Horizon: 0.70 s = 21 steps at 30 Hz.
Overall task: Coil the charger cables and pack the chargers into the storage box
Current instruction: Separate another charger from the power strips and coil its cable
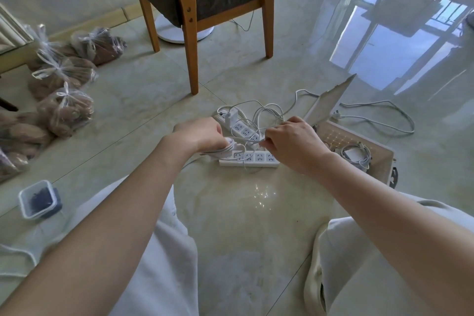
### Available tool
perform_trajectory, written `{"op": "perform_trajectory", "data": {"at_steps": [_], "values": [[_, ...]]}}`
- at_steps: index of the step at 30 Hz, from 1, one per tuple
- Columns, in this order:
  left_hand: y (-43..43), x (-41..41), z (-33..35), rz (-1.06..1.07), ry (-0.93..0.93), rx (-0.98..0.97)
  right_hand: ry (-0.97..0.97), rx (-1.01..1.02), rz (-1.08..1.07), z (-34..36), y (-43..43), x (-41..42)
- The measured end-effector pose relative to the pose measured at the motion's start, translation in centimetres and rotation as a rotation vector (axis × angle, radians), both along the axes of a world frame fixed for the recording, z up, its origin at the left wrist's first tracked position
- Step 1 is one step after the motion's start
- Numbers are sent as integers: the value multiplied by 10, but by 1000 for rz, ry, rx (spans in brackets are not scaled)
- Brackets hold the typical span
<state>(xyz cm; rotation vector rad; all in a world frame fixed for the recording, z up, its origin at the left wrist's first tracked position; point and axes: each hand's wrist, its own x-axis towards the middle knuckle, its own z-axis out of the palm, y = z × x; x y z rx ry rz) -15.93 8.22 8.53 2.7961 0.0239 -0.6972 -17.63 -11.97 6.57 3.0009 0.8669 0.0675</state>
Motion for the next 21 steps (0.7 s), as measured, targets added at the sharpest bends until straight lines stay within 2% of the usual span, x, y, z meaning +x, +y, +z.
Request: {"op": "perform_trajectory", "data": {"at_steps": [4,7,13,16,21], "values": [[-7,1,0,62,-241,225,69,47,-131,6,6,-3],[-3,5,-2,186,-288,188,119,161,-133,12,11,-13],[-6,8,-7,316,-289,-83,102,254,87,3,25,-37],[-10,7,-6,370,-306,-269,67,266,74,-2,28,-43],[-22,8,-1,556,-173,-785,188,306,77,-5,33,-47]]}}
